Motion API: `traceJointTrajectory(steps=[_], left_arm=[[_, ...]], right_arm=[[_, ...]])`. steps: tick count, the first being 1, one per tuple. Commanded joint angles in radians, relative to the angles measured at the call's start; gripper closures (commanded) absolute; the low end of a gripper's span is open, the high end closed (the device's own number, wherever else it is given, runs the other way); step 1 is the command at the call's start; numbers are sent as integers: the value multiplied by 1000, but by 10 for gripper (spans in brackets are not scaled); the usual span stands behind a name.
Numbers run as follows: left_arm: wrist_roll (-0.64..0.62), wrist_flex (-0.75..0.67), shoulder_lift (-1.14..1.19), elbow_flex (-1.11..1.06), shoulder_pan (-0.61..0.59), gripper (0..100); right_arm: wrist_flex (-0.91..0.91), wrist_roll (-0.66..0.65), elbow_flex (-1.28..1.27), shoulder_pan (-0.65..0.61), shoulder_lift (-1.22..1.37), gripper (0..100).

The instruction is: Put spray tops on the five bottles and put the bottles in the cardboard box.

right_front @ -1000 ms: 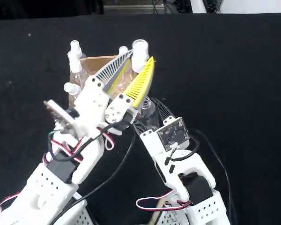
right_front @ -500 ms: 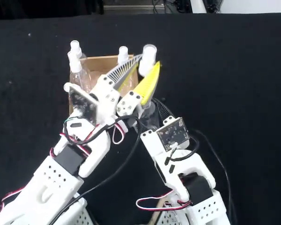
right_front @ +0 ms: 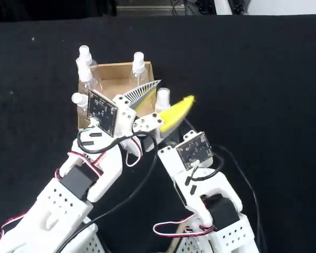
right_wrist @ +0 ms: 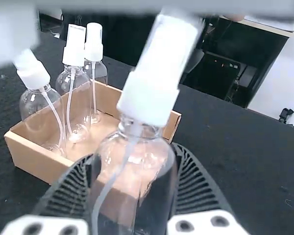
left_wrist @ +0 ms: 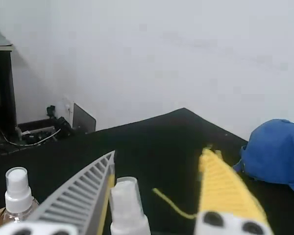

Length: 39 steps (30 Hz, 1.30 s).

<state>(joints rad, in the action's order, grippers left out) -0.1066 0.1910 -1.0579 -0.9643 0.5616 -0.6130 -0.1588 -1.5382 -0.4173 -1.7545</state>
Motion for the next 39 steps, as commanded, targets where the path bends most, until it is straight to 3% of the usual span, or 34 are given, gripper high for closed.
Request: traceJointTrajectory(steps=[1, 10, 15, 21, 23, 29, 39], left_arm=[[-6, 83, -29, 68, -44, 726], [0, 626, -29, 466, -254, 842], [2, 736, -29, 483, -504, 873], [2, 733, -29, 298, -909, 891], [-8, 689, -29, 216, -993, 894], [-6, 525, -29, -44, -1006, 895], [-8, 222, -29, -360, -1012, 895]], right_arm=[[31, -6, 36, 31, -35, 988], [18, -6, 35, 32, -33, 988], [23, -6, 64, 40, -35, 988], [112, -6, 119, 60, -35, 988], [166, 11, 104, 60, -30, 988], [310, 149, 74, 63, -24, 988], [489, 155, 166, 60, 77, 988]])
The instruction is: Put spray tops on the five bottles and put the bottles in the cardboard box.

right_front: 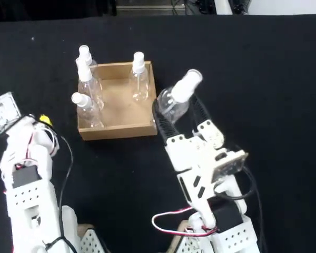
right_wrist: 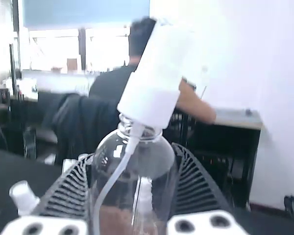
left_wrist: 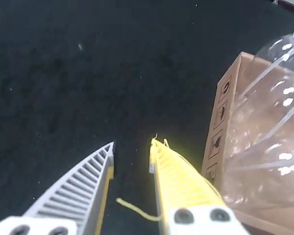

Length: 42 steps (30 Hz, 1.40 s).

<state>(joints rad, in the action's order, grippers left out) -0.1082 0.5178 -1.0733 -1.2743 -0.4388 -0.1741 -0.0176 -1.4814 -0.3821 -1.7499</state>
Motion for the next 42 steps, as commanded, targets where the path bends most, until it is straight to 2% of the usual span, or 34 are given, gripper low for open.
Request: traceJointTrajectory(steps=[1, 4, 7, 10, 15, 25, 32, 38, 42], left_arm=[[-6, -130, -14, -71, -12, 895], [-6, -215, -14, -133, -13, 895], [-6, -278, -14, -173, -38, 895], [-6, -304, -12, -193, -58, 895], [-6, -304, -3, -196, -51, 895], [-6, -304, -3, -196, -51, 895], [-6, -310, -3, -196, -48, 895], [-6, -308, -3, -197, -28, 895], [-6, -308, -3, -197, -30, 895]], right_arm=[[51, 14, 140, 25, 122, 988], [52, 25, 229, 25, 305, 988], [77, 118, 300, 28, 493, 988], [163, 173, 326, 25, 668, 988], [359, 176, 329, -3, 908, 987], [583, 175, 309, -31, 1098, 988], [893, 173, 217, -17, 1276, 988], [1030, 172, 211, -8, 1448, 988], [1132, 64, 185, -8, 1506, 988]])
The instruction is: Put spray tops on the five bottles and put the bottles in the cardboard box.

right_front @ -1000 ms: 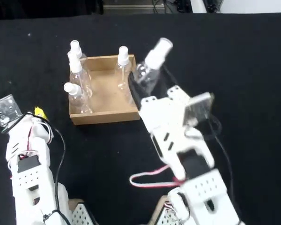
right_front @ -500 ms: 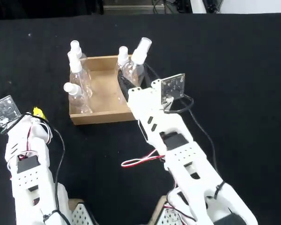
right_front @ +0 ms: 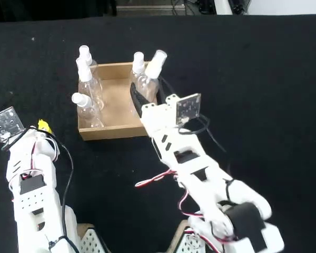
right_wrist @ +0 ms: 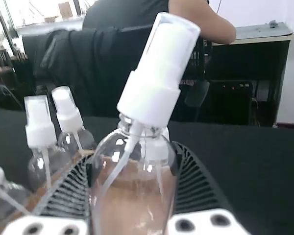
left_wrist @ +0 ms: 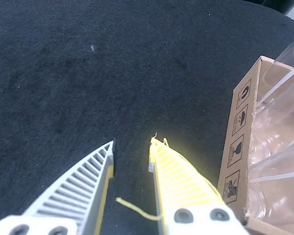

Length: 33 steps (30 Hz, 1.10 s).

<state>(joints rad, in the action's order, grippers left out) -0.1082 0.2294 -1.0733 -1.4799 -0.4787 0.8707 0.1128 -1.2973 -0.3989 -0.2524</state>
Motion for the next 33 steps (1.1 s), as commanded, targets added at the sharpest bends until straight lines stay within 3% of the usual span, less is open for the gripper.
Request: traceJointTrajectory(steps=[1, 14, 23, 28, 33], left_arm=[[-6, -20, -3, 8, 10, 895], [-6, -21, -12, -7, 10, 895], [-6, -21, -12, -8, 10, 895], [-6, -21, -12, -8, 10, 895], [-6, -21, -12, -8, 8, 895]], right_arm=[[109, -87, -5, 9, 25, 988], [388, -104, 16, 8, 321, 988], [390, -106, 47, 5, 390, 988], [396, -201, 67, -2, 441, 988], [397, -210, 97, -3, 495, 988]])
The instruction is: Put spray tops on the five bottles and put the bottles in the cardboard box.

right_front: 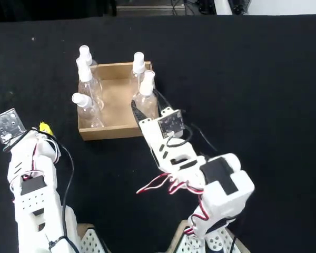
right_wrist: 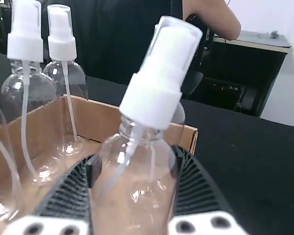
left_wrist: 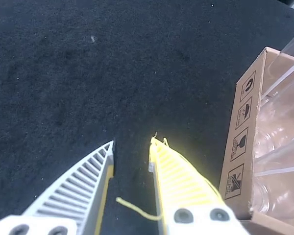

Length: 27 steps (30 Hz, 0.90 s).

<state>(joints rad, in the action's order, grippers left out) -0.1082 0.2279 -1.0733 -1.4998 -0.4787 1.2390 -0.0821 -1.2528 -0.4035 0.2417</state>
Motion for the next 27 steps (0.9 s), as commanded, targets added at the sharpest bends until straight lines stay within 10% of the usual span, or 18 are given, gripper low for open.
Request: traceJointTrajectory(steps=[1, 27], left_arm=[[-6, -20, -12, 12, 7, 895], [-5, -20, -12, 12, 4, 895]], right_arm=[[29, -15, 58, 0, 8, 988], [28, -20, 61, -26, 41, 974]])
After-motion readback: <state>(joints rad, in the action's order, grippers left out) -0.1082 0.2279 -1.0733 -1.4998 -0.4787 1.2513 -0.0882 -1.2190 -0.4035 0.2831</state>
